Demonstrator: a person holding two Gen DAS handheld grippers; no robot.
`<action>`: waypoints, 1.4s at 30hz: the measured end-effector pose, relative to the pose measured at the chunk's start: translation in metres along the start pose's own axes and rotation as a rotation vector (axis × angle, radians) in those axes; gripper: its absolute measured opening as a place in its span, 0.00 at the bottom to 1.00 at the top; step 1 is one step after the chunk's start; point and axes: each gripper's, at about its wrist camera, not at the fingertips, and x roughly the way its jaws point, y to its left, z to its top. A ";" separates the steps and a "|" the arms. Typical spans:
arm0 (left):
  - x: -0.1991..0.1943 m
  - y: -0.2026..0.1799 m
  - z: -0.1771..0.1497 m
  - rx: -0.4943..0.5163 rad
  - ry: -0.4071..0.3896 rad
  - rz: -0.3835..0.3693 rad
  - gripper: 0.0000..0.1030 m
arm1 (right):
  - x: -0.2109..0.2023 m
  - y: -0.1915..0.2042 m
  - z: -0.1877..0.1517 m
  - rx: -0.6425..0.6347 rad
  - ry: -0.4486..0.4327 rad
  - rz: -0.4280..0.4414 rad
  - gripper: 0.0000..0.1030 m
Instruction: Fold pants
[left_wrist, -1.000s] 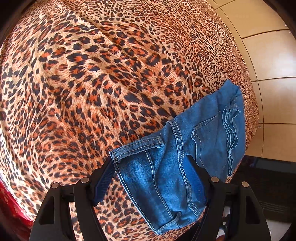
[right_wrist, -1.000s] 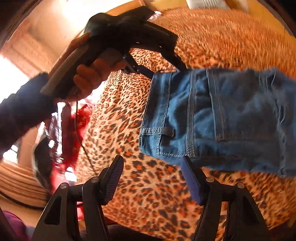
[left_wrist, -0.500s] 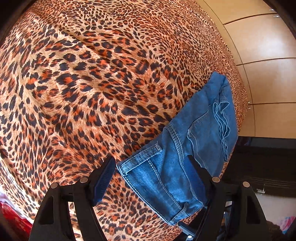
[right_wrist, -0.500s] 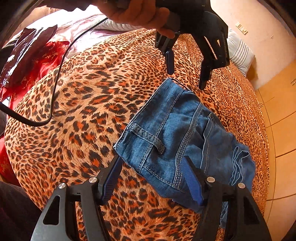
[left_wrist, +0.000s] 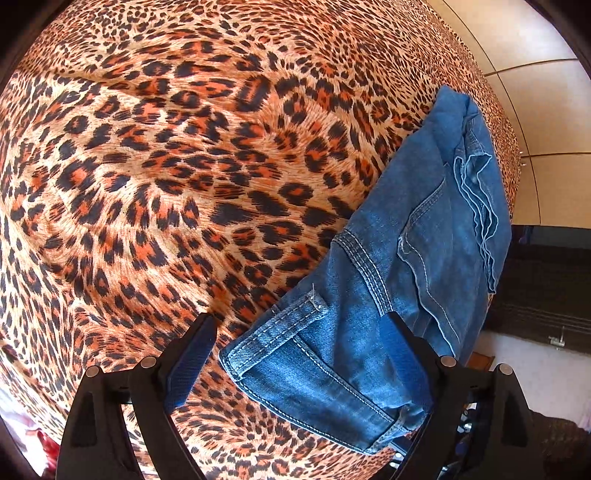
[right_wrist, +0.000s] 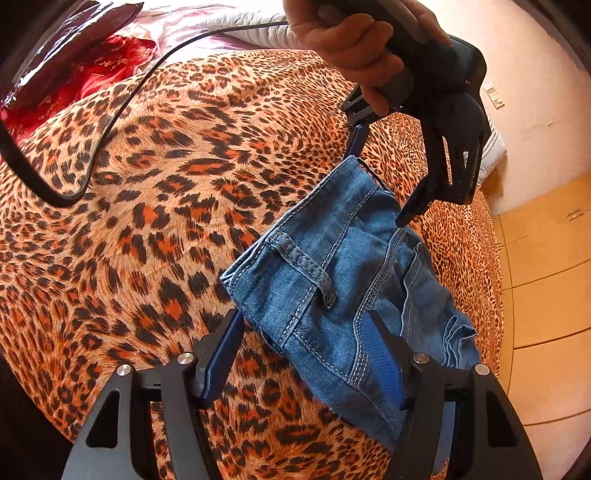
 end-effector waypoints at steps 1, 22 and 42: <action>0.000 0.000 -0.001 -0.001 0.005 -0.017 0.87 | 0.002 0.001 0.000 -0.006 0.004 -0.011 0.66; 0.018 -0.016 0.006 -0.040 0.028 0.031 0.87 | 0.016 0.009 0.006 -0.024 -0.022 -0.060 0.43; -0.030 -0.018 -0.021 -0.310 -0.161 -0.240 0.13 | -0.030 -0.092 -0.001 0.237 -0.083 -0.018 0.22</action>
